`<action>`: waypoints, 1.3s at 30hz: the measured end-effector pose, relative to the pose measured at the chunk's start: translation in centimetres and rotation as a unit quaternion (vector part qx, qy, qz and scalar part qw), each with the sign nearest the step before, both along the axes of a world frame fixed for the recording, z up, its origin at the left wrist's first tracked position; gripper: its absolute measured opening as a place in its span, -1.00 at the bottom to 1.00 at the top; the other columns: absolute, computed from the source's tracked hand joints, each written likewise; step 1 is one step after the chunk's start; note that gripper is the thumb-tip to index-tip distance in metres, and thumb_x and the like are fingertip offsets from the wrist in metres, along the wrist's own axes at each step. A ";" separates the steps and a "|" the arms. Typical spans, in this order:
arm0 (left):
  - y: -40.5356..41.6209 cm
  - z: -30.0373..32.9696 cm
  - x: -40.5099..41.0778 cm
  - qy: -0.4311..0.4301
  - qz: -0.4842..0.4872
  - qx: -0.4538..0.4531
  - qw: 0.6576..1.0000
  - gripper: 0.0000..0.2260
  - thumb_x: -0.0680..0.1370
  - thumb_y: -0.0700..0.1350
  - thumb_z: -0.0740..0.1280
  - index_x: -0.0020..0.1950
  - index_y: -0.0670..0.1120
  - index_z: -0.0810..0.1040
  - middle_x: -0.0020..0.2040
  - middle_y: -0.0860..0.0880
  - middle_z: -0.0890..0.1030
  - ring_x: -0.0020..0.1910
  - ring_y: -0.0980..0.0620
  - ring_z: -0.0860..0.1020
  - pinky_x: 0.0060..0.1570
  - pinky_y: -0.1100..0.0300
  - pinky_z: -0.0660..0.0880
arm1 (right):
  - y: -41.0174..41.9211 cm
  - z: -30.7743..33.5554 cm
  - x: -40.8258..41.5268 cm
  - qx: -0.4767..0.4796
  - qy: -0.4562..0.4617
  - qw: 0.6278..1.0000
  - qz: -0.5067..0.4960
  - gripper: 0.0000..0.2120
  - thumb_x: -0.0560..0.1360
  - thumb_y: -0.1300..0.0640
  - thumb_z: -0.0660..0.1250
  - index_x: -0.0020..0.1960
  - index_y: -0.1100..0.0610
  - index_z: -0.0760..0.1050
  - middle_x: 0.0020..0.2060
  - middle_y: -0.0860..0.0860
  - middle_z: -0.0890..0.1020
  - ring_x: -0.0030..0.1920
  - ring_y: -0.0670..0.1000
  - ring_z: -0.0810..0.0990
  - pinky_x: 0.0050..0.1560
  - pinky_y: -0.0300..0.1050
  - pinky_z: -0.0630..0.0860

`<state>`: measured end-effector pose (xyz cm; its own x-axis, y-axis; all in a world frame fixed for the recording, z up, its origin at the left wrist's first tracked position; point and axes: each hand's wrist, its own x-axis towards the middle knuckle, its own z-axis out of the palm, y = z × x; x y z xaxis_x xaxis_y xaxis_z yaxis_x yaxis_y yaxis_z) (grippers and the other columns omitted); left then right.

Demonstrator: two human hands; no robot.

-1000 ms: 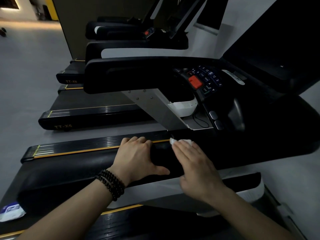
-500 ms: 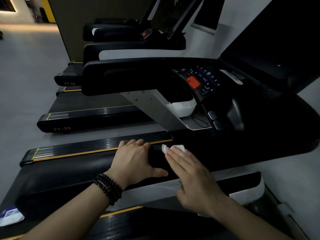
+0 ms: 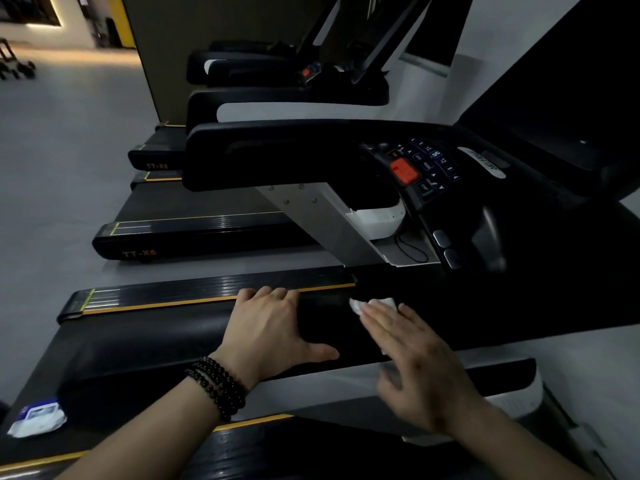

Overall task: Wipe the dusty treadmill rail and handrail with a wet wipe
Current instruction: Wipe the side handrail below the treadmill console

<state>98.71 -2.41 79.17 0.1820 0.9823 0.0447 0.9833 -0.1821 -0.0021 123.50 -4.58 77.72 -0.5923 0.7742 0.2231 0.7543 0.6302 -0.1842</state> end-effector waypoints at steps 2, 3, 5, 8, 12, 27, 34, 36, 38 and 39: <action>-0.2 -0.1 -0.2 -0.002 0.004 0.001 1.000 -0.08 0.20 0.70 0.08 0.25 0.05 0.48 0.17 0.10 0.58 0.21 0.04 0.49 0.27 0.05 0.28 | 0.9 0.4 0.1 0.009 0.025 0.999 -0.033 -0.32 0.45 -0.06 0.26 0.51 0.19 0.34 0.50 0.04 0.35 0.52 -0.03 0.28 0.55 -0.08 0.07; -0.3 -0.1 -0.2 -0.003 0.005 0.001 1.000 -0.08 0.20 0.70 0.08 0.24 0.05 0.48 0.17 0.10 0.59 0.21 0.03 0.50 0.27 0.05 0.28 | 1.4 0.6 -0.2 0.011 0.036 0.998 -0.050 -0.32 0.48 -0.11 0.24 0.52 0.19 0.33 0.49 0.04 0.36 0.52 -0.04 0.27 0.55 -0.10 0.05; -0.2 -0.1 -0.2 -0.004 0.004 0.004 1.000 -0.09 0.20 0.70 0.08 0.22 0.05 0.49 0.16 0.09 0.60 0.20 0.04 0.50 0.26 0.06 0.28 | 2.1 1.4 -1.3 0.010 0.036 0.997 -0.074 -0.27 0.50 -0.20 0.16 0.55 0.17 0.26 0.52 0.02 0.31 0.55 -0.08 0.19 0.56 -0.14 -0.01; 0.0 -0.2 -0.2 -0.005 0.001 0.012 1.000 -0.10 0.18 0.71 0.07 0.18 0.06 0.52 0.13 0.10 0.61 0.18 0.05 0.52 0.23 0.07 0.28 | 2.6 1.6 -3.4 -0.023 0.002 0.997 -0.078 -0.20 0.48 -0.32 -0.05 0.61 0.10 0.13 0.57 -0.02 0.20 0.57 -0.11 0.07 0.53 -0.24 -0.19; 0.1 -0.5 -0.4 -0.009 -0.004 0.035 0.999 -0.15 0.21 0.68 0.04 0.10 0.05 0.54 0.09 0.10 0.63 0.14 0.05 0.53 0.20 0.09 0.28 | 2.5 1.5 -6.3 -0.035 0.003 0.998 -0.055 -0.20 0.47 -0.26 -0.09 0.60 0.13 0.14 0.58 0.01 0.20 0.57 -0.06 0.07 0.51 -0.26 -0.26; 0.2 -1.3 -0.7 -0.070 -0.027 0.067 0.995 -0.36 0.28 0.50 0.08 -0.04 0.03 0.58 -0.06 0.09 0.66 0.01 -0.02 0.60 0.12 0.05 0.34 | 1.0 1.2 -8.2 -0.044 0.000 0.998 0.044 -0.31 0.46 -0.05 0.16 0.54 0.20 0.28 0.54 0.07 0.31 0.55 -0.02 0.17 0.55 -0.19 -0.15; 0.0 -0.6 -0.5 -0.032 -0.008 0.036 0.999 -0.18 0.18 0.66 0.00 0.01 0.05 0.54 0.04 0.12 0.63 0.10 0.05 0.55 0.18 0.09 0.27 | 1.1 1.0 -5.6 0.001 -0.018 1.000 0.006 -0.35 0.51 -0.10 0.17 0.54 0.15 0.30 0.51 0.01 0.36 0.54 -0.07 0.22 0.56 -0.12 -0.09; 0.0 -0.5 -0.6 -0.037 -0.015 0.027 0.999 -0.18 0.19 0.62 -0.03 0.07 0.06 0.55 0.08 0.11 0.64 0.13 0.04 0.55 0.20 0.09 0.27 | 1.2 0.9 -7.2 0.009 -0.012 1.000 -0.002 -0.32 0.49 -0.11 0.18 0.53 0.20 0.31 0.49 0.06 0.39 0.52 -0.01 0.26 0.56 -0.15 -0.13; 0.1 -0.7 -0.6 -0.041 -0.020 0.038 0.998 -0.18 0.22 0.62 -0.02 0.09 0.06 0.57 0.06 0.10 0.65 0.11 0.05 0.57 0.19 0.08 0.30 | 0.3 0.5 -7.4 -0.012 -0.004 1.000 0.019 -0.30 0.48 -0.09 0.20 0.56 0.18 0.25 0.55 0.04 0.28 0.57 -0.03 0.14 0.56 -0.14 -0.13; 0.1 -0.7 -0.6 -0.039 -0.021 0.046 0.998 -0.19 0.23 0.64 0.00 0.06 0.05 0.57 0.04 0.10 0.66 0.09 0.05 0.58 0.18 0.07 0.31 | -0.2 0.3 -6.8 -0.025 -0.005 0.999 0.034 -0.29 0.48 -0.08 0.22 0.57 0.15 0.23 0.57 0.01 0.22 0.58 -0.06 0.07 0.56 -0.12 -0.11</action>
<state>98.13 -2.31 78.44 0.2149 0.9651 0.1496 0.9727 -0.2253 0.0561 116.72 -4.81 78.03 -0.6467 0.7415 0.1787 0.7115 0.6709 -0.2089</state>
